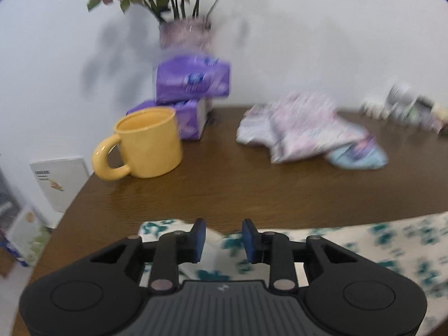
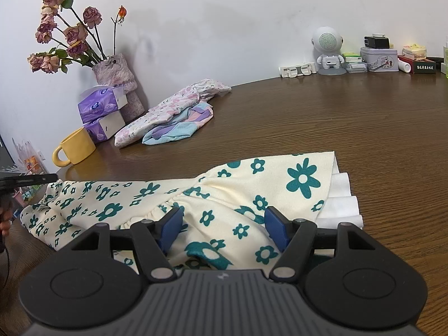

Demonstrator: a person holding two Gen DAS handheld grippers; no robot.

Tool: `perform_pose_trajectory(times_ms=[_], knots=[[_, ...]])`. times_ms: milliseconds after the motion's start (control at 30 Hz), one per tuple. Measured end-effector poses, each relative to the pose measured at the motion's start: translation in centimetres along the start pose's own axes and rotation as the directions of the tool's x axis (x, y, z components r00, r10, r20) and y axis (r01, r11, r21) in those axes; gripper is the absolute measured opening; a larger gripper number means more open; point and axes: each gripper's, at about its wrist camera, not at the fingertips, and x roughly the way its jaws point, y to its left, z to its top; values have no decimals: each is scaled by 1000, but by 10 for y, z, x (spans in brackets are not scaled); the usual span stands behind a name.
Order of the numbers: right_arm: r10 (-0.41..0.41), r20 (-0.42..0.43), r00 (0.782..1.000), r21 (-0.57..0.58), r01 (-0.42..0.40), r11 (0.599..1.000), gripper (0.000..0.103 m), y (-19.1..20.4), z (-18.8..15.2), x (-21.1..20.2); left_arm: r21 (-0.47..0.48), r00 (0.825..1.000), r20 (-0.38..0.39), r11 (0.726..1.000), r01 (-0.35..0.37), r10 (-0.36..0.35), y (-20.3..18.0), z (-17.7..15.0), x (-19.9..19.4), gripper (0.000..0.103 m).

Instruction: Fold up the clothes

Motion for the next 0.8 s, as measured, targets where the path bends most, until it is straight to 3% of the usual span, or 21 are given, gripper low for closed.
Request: perform_pose_trajectory(times_ms=[100, 200, 433, 567, 600, 667, 733, 800], knots=[[2, 0, 1000, 1, -2, 1000, 66, 0, 0, 0, -56, 999, -17, 998, -42, 41, 19, -6, 21, 27], [2, -1, 1000, -1, -2, 1000, 66, 1, 0, 0, -169, 1000, -18, 986, -8, 5, 40, -7, 23, 23], [16, -8, 1000, -17, -16, 1000, 66, 4, -1, 0, -285, 999, -6, 957, -48, 48, 49, -11, 20, 21], [17, -8, 1000, -18, -17, 1000, 66, 4, -1, 0, -346, 998, 56, 938, 13, 7, 59, -8, 8, 20], [17, -8, 1000, -18, -17, 1000, 66, 4, -1, 0, -341, 998, 62, 940, 13, 9, 60, -5, 7, 21], [16, -9, 1000, -19, -16, 1000, 66, 4, -1, 0, -330, 997, 72, 944, 12, 12, 64, 1, 4, 41], [17, -8, 1000, -18, -17, 1000, 66, 4, -1, 1, -319, 999, 46, 948, -1, 17, 66, 7, 7, 53], [19, -8, 1000, -16, -19, 1000, 66, 4, -1, 0, -307, 1000, -3, 951, -27, 28, 70, 12, 13, 53]])
